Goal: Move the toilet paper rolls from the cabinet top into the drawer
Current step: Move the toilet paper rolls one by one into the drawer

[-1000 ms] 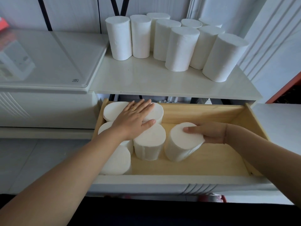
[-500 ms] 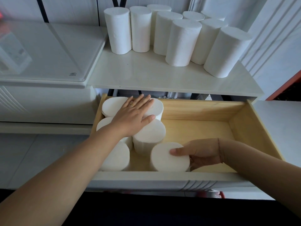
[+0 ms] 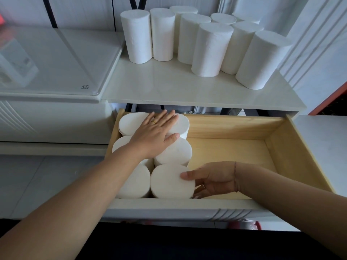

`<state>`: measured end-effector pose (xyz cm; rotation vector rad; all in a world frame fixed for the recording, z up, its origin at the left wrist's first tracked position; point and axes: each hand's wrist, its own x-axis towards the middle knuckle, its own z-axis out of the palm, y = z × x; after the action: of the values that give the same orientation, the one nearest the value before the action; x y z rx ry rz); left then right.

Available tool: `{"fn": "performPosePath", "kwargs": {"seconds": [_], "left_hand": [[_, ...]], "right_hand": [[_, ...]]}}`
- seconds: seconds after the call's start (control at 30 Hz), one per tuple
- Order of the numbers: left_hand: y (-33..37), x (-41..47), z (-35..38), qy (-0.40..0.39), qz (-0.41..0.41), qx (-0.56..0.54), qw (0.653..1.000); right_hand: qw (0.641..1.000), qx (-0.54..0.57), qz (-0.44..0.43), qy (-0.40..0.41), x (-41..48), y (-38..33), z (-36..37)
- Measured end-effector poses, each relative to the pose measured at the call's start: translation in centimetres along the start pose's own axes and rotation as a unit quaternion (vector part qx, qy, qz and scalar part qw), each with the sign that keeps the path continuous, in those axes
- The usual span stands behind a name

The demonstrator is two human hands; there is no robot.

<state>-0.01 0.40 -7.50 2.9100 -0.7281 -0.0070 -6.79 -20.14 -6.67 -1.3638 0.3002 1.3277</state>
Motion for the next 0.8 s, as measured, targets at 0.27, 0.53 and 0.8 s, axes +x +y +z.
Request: {"fn": "performPosePath", "kwargs": {"seconds": [0.27, 0.53, 0.8], "left_hand": [[0.2, 0.0, -0.1, -0.002, -0.003, 0.007, 1.000], [0.8, 1.6, -1.3, -0.062, -0.035, -0.029, 0.997], [1.9, 2.3, 0.5, 0.005, -0.019, -0.018, 1.000]], "right_hand": [[1.000, 0.004, -0.004, -0.009, 0.1, -0.2, 0.4], [0.948, -0.283, -0.061, 0.134, -1.2, -2.2, -0.1], [0.757, -0.226, -0.390, 0.473, -3.8, -11.6, -5.8]]}}
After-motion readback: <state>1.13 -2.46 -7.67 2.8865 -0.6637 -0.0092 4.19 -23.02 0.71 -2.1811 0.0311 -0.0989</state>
